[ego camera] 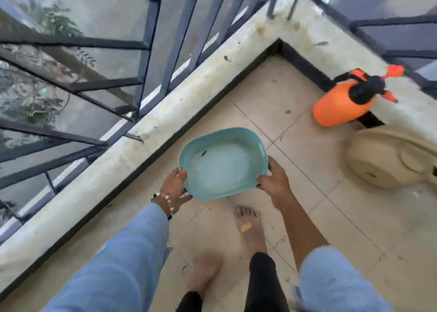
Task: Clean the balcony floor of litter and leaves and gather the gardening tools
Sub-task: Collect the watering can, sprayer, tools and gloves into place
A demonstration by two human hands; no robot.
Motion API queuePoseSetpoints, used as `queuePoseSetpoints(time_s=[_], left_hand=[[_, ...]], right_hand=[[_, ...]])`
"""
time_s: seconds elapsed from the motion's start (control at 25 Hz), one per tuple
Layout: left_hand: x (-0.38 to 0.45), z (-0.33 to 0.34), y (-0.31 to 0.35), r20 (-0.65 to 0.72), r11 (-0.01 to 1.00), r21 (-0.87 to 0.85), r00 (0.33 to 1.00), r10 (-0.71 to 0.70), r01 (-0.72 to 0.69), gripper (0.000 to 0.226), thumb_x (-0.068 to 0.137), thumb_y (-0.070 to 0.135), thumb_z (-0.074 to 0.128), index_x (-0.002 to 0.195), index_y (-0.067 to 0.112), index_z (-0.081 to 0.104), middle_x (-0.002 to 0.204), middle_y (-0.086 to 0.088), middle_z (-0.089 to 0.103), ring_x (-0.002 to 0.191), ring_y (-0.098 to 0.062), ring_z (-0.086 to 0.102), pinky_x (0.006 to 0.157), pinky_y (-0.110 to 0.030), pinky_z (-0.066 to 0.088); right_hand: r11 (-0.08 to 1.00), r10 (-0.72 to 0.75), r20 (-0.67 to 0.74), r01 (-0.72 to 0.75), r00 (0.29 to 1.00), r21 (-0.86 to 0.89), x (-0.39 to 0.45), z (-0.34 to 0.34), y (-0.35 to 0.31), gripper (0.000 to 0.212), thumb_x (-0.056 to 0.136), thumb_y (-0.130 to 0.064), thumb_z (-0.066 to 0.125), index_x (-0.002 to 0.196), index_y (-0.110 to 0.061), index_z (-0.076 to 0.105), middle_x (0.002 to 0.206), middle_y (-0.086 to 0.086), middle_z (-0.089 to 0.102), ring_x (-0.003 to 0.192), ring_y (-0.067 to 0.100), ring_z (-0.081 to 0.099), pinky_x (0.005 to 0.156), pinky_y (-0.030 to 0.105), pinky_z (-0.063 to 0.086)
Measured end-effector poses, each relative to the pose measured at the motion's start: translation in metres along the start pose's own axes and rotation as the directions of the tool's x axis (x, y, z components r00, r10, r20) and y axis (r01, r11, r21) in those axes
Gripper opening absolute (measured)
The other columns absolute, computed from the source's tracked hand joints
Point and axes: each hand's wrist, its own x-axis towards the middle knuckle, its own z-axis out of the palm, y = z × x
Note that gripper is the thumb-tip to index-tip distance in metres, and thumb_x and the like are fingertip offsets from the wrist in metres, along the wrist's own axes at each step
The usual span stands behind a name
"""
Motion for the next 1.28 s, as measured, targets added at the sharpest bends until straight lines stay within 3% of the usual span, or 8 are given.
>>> queuePoseSetpoints(time_s=[0.16, 0.36, 0.44, 0.68, 0.92, 1.08, 1.16, 1.28], left_hand=[[0.07, 0.001, 0.007, -0.041, 0.983, -0.179, 0.998, -0.045, 0.037, 0.027, 0.099, 0.029, 0.048, 0.125, 0.026, 0.057, 0.118, 0.001, 0.061, 0.099, -0.024, 0.06, 0.076, -0.037, 0.052], [0.145, 0.004, 0.002, -0.054, 0.94, -0.337, 0.996, -0.075, 0.052, 0.032, 0.098, 0.025, 0.049, 0.128, 0.024, 0.057, 0.124, 0.0, 0.062, 0.107, -0.028, 0.06, 0.088, -0.044, 0.054], [0.157, 0.006, 0.001, -0.063, 0.924, -0.381, 0.996, -0.065, 0.036, 0.033, 0.098, 0.022, 0.047, 0.129, 0.024, 0.057, 0.123, 0.001, 0.062, 0.103, -0.026, 0.061, 0.082, -0.038, 0.055], [0.165, 0.003, 0.001, -0.091, 0.874, -0.485, 0.993, -0.073, 0.02, 0.035, 0.1, 0.009, 0.042, 0.132, 0.019, 0.052, 0.117, -0.001, 0.062, 0.104, -0.024, 0.059, 0.076, -0.029, 0.053], [0.115, -0.003, -0.001, -0.183, 0.886, -0.464, 0.981, -0.068, -0.025, 0.057, 0.097, 0.015, 0.052, 0.149, 0.025, 0.031, 0.136, -0.001, 0.047, 0.127, -0.02, 0.042, 0.109, -0.04, 0.036], [0.017, -0.013, -0.005, -0.178, 0.949, -0.316, 0.981, -0.076, 0.016, 0.045, 0.095, 0.02, 0.056, 0.139, 0.02, 0.045, 0.127, -0.005, 0.055, 0.116, -0.024, 0.054, 0.098, -0.042, 0.047], [-0.012, -0.01, -0.014, -0.216, 0.999, 0.022, 0.976, -0.019, 0.024, 0.045, 0.092, 0.024, 0.06, 0.136, 0.019, 0.049, 0.13, -0.009, 0.058, 0.113, -0.028, 0.058, 0.098, -0.041, 0.048], [-0.134, -0.031, 0.0, -0.23, 0.932, 0.362, 0.967, 0.11, -0.02, 0.042, 0.094, 0.021, 0.056, 0.136, 0.017, 0.05, 0.129, -0.009, 0.059, 0.118, -0.028, 0.056, 0.101, -0.032, 0.043]], right_hand=[[0.996, 0.038, 0.126, -0.028, 0.991, -0.079, 0.086, 0.041, -0.024, 0.051, 0.083, 0.003, 0.053, 0.122, -0.03, 0.049, 0.114, -0.002, 0.056, 0.102, 0.023, 0.058, 0.078, 0.047, 0.058], [0.992, 0.047, 0.226, -0.018, 0.973, -0.125, 0.166, 0.082, -0.033, 0.048, 0.087, -0.004, 0.057, 0.127, -0.029, 0.044, 0.122, -0.003, 0.054, 0.107, 0.022, 0.058, 0.075, 0.043, 0.058], [0.993, 0.03, 0.258, 0.001, 0.966, -0.121, 0.182, 0.092, -0.033, 0.047, 0.088, -0.003, 0.056, 0.124, -0.028, 0.043, 0.126, -0.004, 0.052, 0.109, 0.019, 0.057, 0.074, 0.037, 0.057], [0.993, 0.003, 0.275, 0.031, 0.961, -0.118, 0.195, 0.104, -0.023, 0.075, 0.087, -0.001, 0.057, 0.148, -0.032, 0.025, 0.141, -0.009, 0.044, 0.12, 0.018, 0.053, 0.095, 0.043, 0.05], [0.938, -0.014, 0.239, 0.096, 0.971, -0.334, 0.129, 0.091, -0.035, 0.074, 0.091, -0.005, 0.059, 0.149, -0.035, 0.023, 0.151, -0.004, 0.033, 0.131, 0.016, 0.044, 0.105, 0.044, 0.042], [0.929, -0.02, 0.232, 0.103, 0.972, -0.354, 0.035, 0.076, -0.074, 0.059, 0.092, -0.004, 0.053, 0.144, -0.026, 0.036, 0.143, 0.0, 0.045, 0.123, 0.011, 0.05, 0.082, 0.02, 0.045], [0.893, -0.042, 0.256, 0.151, 0.966, -0.424, 0.009, 0.075, -0.078, 0.049, 0.093, -0.006, 0.052, 0.138, -0.023, 0.047, 0.135, 0.001, 0.053, 0.116, 0.01, 0.055, 0.081, 0.017, 0.043], [0.731, -0.109, 0.391, 0.34, 0.914, -0.591, -0.098, 0.064, -0.131, 0.036, 0.093, -0.007, 0.051, 0.128, -0.016, 0.057, 0.124, 0.005, 0.062, 0.111, 0.016, 0.06, 0.087, 0.015, 0.041]])
